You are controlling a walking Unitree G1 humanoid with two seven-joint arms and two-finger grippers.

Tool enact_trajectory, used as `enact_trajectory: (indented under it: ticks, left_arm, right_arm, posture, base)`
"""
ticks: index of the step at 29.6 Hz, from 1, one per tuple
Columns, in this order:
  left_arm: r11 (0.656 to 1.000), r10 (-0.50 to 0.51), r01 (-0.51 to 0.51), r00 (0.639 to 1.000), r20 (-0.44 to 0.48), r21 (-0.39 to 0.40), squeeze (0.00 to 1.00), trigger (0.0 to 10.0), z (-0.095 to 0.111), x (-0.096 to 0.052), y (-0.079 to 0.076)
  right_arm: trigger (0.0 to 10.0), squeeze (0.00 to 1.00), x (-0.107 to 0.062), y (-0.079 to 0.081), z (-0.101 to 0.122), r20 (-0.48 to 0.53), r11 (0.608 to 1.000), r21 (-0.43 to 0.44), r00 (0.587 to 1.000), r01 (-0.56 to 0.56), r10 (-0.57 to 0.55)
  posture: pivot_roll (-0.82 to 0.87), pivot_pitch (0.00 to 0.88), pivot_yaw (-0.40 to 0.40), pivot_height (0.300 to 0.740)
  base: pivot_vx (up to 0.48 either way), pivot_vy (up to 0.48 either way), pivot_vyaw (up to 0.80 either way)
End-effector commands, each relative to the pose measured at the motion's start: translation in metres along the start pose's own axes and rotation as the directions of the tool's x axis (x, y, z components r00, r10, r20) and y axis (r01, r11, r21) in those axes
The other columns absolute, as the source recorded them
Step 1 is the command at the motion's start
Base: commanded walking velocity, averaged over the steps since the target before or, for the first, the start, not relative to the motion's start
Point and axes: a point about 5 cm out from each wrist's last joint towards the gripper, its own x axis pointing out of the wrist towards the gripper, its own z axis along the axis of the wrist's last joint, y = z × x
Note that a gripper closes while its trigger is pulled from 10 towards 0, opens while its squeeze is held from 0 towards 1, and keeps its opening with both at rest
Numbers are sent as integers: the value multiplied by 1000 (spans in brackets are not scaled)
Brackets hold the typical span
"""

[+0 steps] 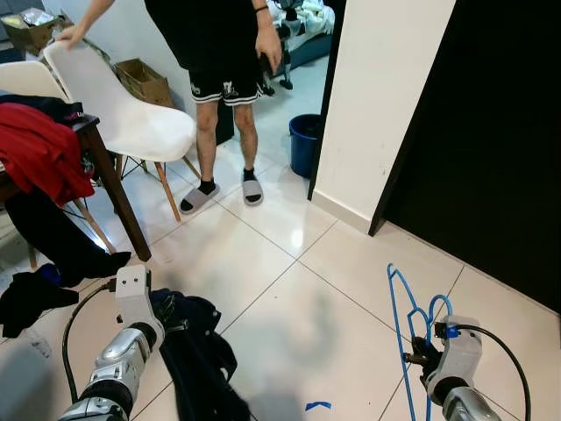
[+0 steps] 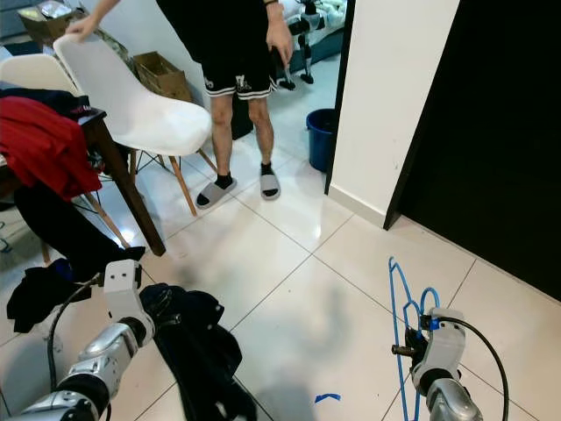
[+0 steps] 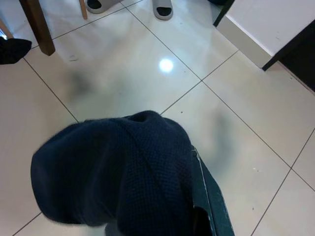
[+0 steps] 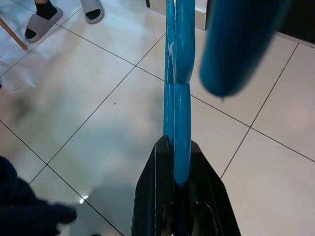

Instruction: Hang hanger

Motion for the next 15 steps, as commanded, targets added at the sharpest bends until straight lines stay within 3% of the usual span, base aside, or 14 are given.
enact_trajectory:
  ticks: [1, 5, 15]
  left_arm:
    - [1000, -4, 4, 1000, 11, 17, 0, 10000, 8, 1, 4]
    - [1000, -2, 2, 1000, 8, 18, 0, 10000, 9, 2, 3]
    - [1000, 0, 0, 1000, 10, 21, 0, 10000, 9, 5, -2]
  right_arm:
    - [10000, 0, 0, 3, 0, -4, 1000, -4, 1000, -3, 3]
    - [10000, 0, 0, 4, -1, -10, 1000, -13, 1000, -6, 6]
    - [10000, 0, 4, 2, 2, -23, 1000, -10, 1000, -5, 5]
  posture:
    - [32, 152, -14, 740]
    - [31, 144, -16, 740]
    - [10, 123, -17, 740]
  base:
    - [0, 0, 0]
    - [0, 0, 0]
    - [0, 0, 761]
